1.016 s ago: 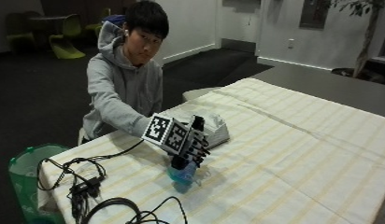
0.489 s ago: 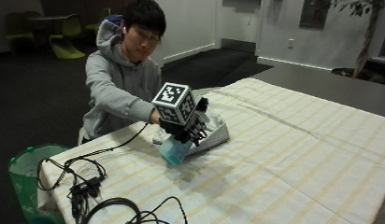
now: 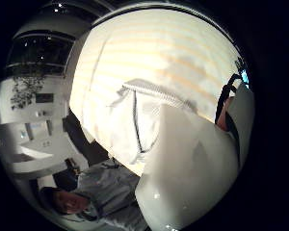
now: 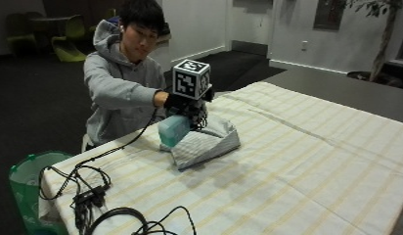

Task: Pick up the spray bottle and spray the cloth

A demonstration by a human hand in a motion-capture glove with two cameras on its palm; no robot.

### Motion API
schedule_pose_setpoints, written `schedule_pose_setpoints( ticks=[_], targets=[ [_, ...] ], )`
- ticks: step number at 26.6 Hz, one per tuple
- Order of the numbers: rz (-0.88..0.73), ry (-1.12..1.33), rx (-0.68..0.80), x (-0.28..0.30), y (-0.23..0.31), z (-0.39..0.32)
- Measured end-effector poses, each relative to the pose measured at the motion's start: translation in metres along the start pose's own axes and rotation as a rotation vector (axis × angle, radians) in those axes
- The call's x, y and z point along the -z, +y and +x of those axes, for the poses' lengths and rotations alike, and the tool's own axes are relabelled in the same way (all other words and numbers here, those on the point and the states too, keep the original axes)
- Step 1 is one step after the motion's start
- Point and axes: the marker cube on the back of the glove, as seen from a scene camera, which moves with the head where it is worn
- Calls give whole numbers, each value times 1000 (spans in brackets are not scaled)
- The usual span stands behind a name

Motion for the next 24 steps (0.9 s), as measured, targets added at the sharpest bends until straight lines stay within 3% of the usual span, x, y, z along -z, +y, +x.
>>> schedule_pose_setpoints(
  ticks=[9, 19, 24],
  targets=[
    [-85, 4, 6, -48, 6, -12],
    [-9, 49, -10, 15, 16, -15],
    [-24, 43, -14, 8, 16, -14]
  ],
)
